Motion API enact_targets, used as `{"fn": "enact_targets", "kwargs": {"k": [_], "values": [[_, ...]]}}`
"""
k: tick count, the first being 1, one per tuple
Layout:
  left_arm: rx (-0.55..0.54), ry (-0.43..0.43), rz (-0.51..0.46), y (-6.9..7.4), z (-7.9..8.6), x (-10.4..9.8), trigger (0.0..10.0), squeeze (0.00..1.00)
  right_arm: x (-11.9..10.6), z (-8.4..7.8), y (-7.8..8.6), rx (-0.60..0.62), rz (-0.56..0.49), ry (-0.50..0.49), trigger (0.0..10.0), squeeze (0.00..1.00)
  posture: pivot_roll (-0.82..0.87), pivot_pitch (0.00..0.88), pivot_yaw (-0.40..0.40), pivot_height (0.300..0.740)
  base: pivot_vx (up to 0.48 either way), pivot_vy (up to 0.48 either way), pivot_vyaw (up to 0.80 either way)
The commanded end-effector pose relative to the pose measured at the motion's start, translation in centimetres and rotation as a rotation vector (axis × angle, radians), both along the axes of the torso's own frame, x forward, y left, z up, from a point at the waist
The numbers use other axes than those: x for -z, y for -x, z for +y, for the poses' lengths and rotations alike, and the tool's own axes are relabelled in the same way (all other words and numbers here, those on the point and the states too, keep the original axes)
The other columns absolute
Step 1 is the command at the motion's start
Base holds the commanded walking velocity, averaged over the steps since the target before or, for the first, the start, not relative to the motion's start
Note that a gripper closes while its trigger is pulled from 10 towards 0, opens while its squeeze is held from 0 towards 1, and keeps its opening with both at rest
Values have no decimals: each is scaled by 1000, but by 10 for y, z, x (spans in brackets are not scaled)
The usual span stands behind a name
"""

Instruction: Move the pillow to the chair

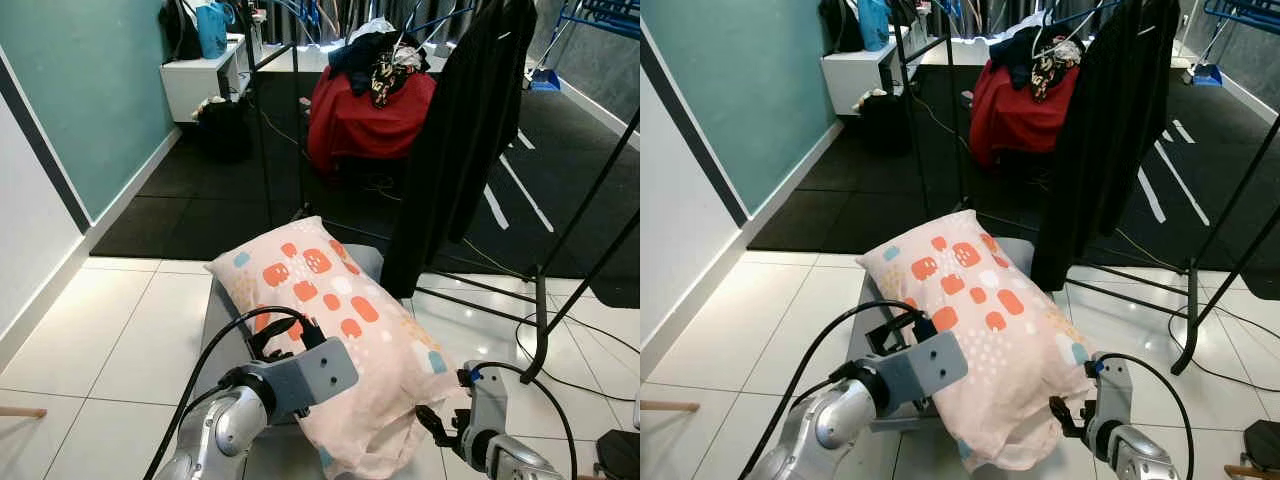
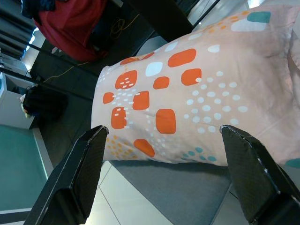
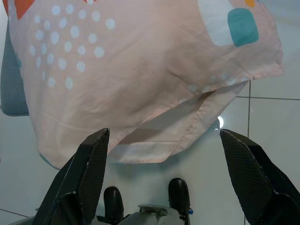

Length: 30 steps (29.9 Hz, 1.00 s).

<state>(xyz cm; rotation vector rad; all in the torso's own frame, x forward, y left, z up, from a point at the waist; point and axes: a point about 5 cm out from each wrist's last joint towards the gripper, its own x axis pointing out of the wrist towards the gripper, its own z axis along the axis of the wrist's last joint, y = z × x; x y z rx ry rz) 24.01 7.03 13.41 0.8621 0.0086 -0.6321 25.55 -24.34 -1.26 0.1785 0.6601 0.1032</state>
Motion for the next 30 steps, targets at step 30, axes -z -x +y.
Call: {"fn": "enact_targets", "kwargs": {"k": [30], "values": [[2, -10, 10, 0, 1, 4, 10000, 0, 2, 4, 1, -20, 9, -8, 10000, 0, -149, 59, 18, 740, 0, 0, 0]]}}
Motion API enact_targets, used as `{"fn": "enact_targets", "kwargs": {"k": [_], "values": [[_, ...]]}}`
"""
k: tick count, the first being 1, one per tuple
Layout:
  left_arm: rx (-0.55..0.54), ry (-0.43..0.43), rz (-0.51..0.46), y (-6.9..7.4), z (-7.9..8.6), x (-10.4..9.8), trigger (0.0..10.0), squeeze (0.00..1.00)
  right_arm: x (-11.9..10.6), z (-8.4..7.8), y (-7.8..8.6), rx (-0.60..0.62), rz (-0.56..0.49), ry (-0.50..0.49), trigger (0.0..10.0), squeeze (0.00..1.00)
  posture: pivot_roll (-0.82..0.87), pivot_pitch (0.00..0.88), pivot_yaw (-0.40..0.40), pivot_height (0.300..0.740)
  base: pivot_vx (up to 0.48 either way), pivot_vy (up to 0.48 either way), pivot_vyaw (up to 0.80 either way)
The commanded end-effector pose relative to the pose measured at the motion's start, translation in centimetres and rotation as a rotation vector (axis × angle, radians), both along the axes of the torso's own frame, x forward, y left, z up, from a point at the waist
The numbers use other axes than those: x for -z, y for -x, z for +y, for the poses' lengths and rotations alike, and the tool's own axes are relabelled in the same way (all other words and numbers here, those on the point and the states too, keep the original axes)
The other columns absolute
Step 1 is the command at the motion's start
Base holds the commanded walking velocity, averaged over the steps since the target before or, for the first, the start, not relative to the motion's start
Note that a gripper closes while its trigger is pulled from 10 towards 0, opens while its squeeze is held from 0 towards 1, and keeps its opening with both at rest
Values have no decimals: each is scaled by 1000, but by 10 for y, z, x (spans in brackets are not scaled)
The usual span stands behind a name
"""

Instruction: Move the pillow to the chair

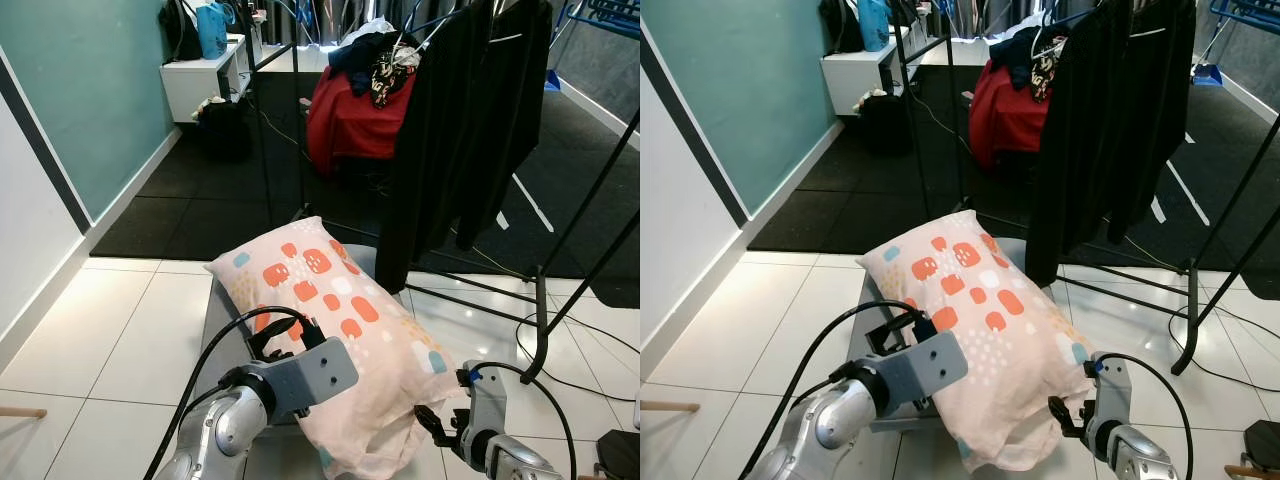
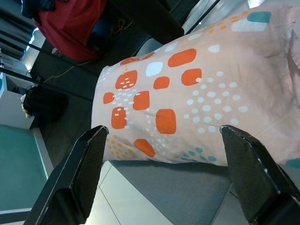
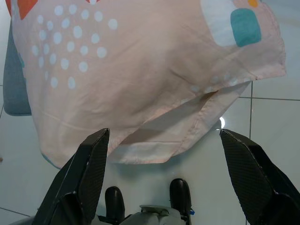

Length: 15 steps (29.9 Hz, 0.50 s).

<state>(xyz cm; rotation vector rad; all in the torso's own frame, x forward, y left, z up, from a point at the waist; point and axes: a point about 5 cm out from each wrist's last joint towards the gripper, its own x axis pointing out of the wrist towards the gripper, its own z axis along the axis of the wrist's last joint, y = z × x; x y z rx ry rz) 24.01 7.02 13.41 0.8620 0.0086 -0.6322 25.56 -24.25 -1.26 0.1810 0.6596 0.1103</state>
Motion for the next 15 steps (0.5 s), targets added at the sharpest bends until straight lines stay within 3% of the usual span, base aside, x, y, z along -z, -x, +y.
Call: {"fn": "enact_targets", "kwargs": {"k": [1, 15], "values": [[2, -10, 10, 0, 1, 4, 10000, 0, 2, 3, 1, -14, 9, -4, 10000, 0, -149, 59, 18, 740, 0, 0, 0], [2, -9, 12, 0, 0, 4, 10000, 0, 3, 3, 2, -22, 13, -1, 10000, 0, -148, 59, 15, 740, 0, 0, 0]]}}
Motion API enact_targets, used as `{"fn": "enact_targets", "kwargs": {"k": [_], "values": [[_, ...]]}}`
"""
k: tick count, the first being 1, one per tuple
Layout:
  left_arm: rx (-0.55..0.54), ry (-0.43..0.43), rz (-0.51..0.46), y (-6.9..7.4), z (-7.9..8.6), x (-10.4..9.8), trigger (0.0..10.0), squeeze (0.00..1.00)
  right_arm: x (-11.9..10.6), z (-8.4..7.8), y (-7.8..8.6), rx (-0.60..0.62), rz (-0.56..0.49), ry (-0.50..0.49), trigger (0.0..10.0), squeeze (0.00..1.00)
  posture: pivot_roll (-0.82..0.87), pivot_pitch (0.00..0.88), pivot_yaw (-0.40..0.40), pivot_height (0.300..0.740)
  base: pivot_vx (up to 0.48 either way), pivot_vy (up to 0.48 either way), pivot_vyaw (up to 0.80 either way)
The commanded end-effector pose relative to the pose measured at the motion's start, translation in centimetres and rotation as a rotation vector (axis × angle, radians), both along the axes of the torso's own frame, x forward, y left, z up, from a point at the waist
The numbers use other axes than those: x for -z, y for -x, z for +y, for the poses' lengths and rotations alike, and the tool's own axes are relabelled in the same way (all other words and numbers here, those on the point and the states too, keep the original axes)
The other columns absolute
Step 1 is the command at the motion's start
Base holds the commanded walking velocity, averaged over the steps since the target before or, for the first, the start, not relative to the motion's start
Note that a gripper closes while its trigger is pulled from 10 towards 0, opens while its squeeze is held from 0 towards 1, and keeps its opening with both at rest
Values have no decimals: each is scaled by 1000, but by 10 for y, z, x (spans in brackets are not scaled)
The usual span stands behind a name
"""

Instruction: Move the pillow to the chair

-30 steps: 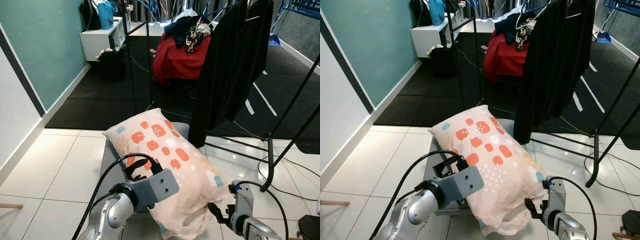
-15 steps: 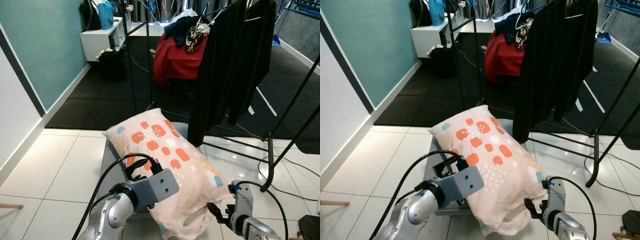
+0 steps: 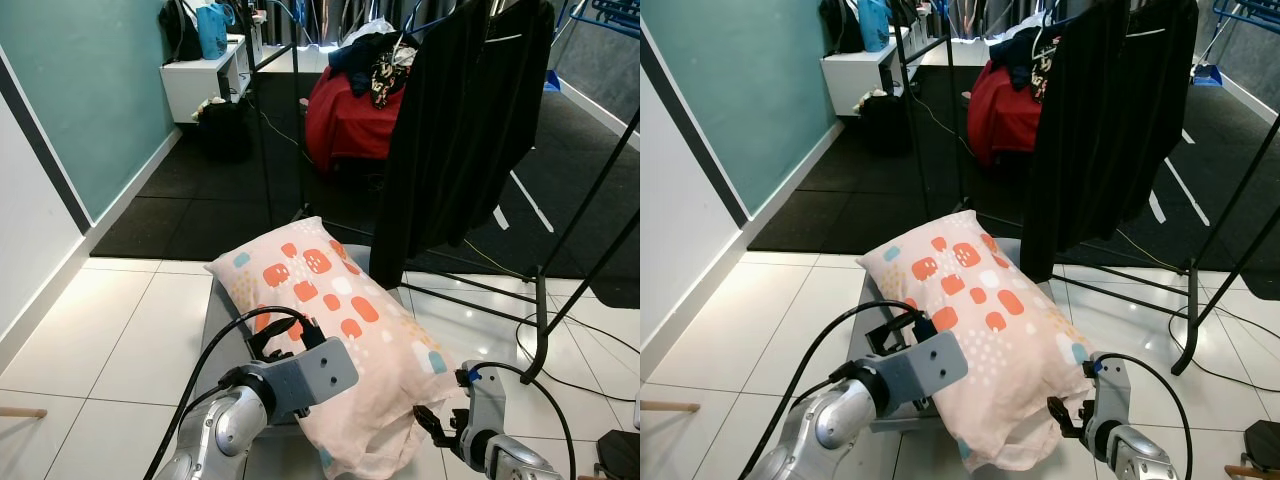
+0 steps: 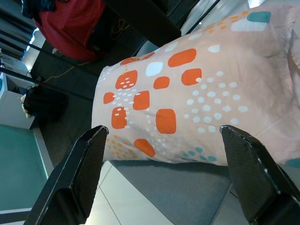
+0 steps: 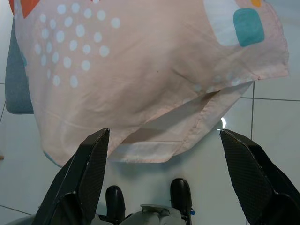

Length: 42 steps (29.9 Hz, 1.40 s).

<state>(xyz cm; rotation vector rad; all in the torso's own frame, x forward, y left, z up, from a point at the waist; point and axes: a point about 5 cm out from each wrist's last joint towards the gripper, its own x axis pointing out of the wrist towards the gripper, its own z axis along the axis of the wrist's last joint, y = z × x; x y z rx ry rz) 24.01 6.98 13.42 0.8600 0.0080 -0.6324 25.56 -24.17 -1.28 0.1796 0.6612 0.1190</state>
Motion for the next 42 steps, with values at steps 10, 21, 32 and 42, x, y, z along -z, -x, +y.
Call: {"fn": "enact_targets", "kwargs": {"k": [10, 21, 32, 42], "values": [[2, -11, 12, 0, 1, 4, 10000, 0, 3, 3, 2, -15, 13, -1, 10000, 0, -146, 60, 14, 740, 0, 0, 0], [1, -11, 12, 0, 1, 4, 10000, 0, 3, 3, 2, -16, 11, -2, 10000, 0, -144, 61, 15, 740, 0, 0, 0], [2, -11, 12, 0, 0, 4, 10000, 0, 2, 3, 1, -16, 12, -1, 10000, 0, -146, 62, 8, 740, 0, 0, 0], [2, -11, 13, -1, -1, 6, 10000, 0, 3, 3, 2, -22, 17, 6, 10000, 0, -139, 41, 8, 740, 0, 0, 0]]}}
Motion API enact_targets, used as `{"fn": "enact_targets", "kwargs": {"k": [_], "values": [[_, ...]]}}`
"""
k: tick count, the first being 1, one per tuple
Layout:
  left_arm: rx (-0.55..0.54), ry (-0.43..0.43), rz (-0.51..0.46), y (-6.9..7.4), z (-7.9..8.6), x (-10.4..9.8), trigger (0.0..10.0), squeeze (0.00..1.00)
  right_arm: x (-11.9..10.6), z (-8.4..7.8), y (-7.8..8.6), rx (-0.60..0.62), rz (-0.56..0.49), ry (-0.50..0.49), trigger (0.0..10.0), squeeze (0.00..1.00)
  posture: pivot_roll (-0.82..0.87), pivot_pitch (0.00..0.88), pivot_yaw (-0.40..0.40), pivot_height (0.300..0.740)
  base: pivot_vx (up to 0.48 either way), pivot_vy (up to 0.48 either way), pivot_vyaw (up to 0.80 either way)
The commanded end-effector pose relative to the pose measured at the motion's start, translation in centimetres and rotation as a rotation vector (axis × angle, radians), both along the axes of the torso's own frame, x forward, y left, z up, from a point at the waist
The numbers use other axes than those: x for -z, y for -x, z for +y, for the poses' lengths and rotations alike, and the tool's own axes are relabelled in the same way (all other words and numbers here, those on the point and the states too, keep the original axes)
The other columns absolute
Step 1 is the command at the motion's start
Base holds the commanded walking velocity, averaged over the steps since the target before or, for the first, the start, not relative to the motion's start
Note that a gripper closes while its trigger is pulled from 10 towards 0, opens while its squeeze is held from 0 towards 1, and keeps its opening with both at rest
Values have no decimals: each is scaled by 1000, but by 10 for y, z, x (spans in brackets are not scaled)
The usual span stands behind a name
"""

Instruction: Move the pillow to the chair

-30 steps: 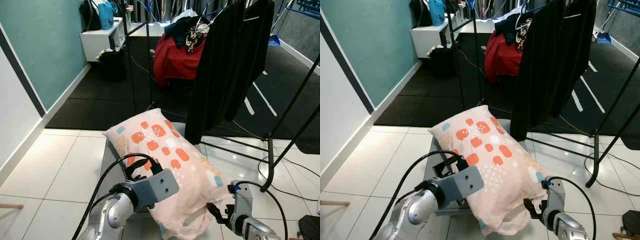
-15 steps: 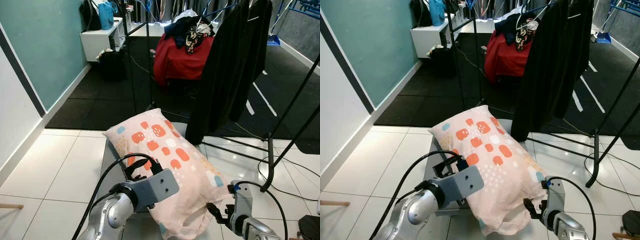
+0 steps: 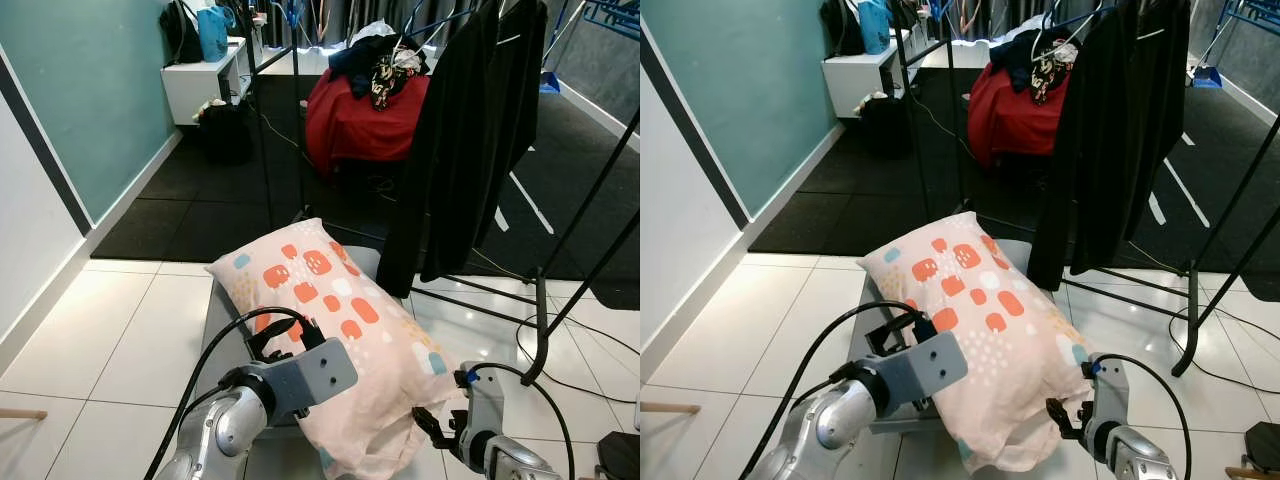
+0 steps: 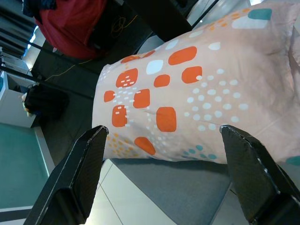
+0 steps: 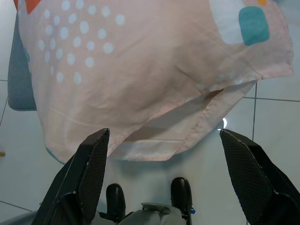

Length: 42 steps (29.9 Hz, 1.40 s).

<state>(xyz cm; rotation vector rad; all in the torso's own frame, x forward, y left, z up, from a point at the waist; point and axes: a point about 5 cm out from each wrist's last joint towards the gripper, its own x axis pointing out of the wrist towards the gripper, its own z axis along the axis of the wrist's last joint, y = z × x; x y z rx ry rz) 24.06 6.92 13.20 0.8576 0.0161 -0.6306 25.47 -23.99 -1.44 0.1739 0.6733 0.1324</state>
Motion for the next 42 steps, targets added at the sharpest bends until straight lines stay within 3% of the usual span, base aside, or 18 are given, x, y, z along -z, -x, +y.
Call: {"fn": "enact_targets", "kwargs": {"k": [1, 16, 17, 18, 21, 23, 25, 26, 28, 29, 30, 31, 32, 35, 36, 37, 39, 42], "values": [[7, -11, 6, 0, -1, 4, 10000, 0, 2, 1, 1, -7, 6, 5, 10000, 0, -139, 41, 8, 740, 0, 0, 0], [21, -41, -17, -4, -5, 4, 10000, 0, 1, 5, -3, -11, 11, 16, 10000, 0, -126, 39, -9, 740, 0, 0, 0], [28, -40, 1, -5, -6, 7, 10000, 0, 1, 6, -4, -14, 10, 15, 10000, 0, -145, 32, -10, 740, 0, 0, 0], [65, -8, 106, -9, -8, 15, 10000, 0, 1, 7, -4, -15, 7, 18, 10000, 0, -158, 20, -3, 740, 0, 0, 0], [77, 35, 120, -12, -7, 15, 10000, 0, 1, 7, -5, -11, -1, 27, 10000, 0, -173, 13, 11, 740, 0, 0, 0], [8, 185, 133, -18, 0, 10, 10000, 0, -2, 6, -8, 2, -20, 28, 10000, 0, -182, 16, 19, 740, 0, 0, 0], [-117, 420, 167, -27, 14, 1, 10000, 0, -7, 7, -13, 4, -47, 23, 10000, 0, -186, 14, 19, 740, 0, 0, 0], [-117, 420, 167, -27, 14, 1, 10000, 0, -7, 7, -13, 4, -47, 23, 10000, 0, -186, 14, 19, 740, 0, 0, 0], [-280, 726, 190, -39, 41, -9, 10000, 0, -15, 11, -24, 3, -78, 0, 10000, 0, -164, 16, -1, 740, 0, 0, 0], [-280, 726, 190, -39, 41, -9, 10000, 0, -15, 11, -24, 3, -78, 0, 10000, 0, -164, 16, -1, 740, 0, 0, 0], [-415, 847, 141, -45, 67, -11, 10000, 0, -23, 15, -33, 8, -106, -37, 10000, 0, -153, 16, -7, 740, 0, 0, 0], [-415, 847, 141, -45, 67, -11, 10000, 0, -23, 15, -33, 8, -106, -37, 10000, 0, -153, 16, -7, 740, 0, 0, 0], [-539, 961, 118, -47, 93, -8, 10000, 0, -33, 22, -45, 8, -133, -105, 10000, 0, -144, 16, -15, 740, 0, 0, 0], [-614, 1021, 101, -48, 108, -5, 10000, 0, -40, 27, -53, 6, -150, -153, 10000, 0, -143, 16, -16, 740, 0, 0, 0], [-653, 1126, 117, -47, 119, 0, 10000, 0, -49, 31, -61, 0, -175, -193, 10000, 0, -138, 15, -22, 735, 0, 0, 0], [-653, 1126, 117, -47, 119, 0, 10000, 0, -49, 31, -61, 0, -175, -193, 10000, 0, -138, 15, -22, 735, 0, 0, 0], [-696, 1228, 152, -45, 132, 11, 10000, 0, -69, 36, -78, 4, -237, -237, 10000, 0, -143, 20, -25, 725, 0, 0, 0], [-702, 1250, 160, -44, 133, 16, 10000, 0, -83, 37, -89, 20, -275, -253, 10000, 0, -146, 20, -29, 715, 0, 0, 0]]}}
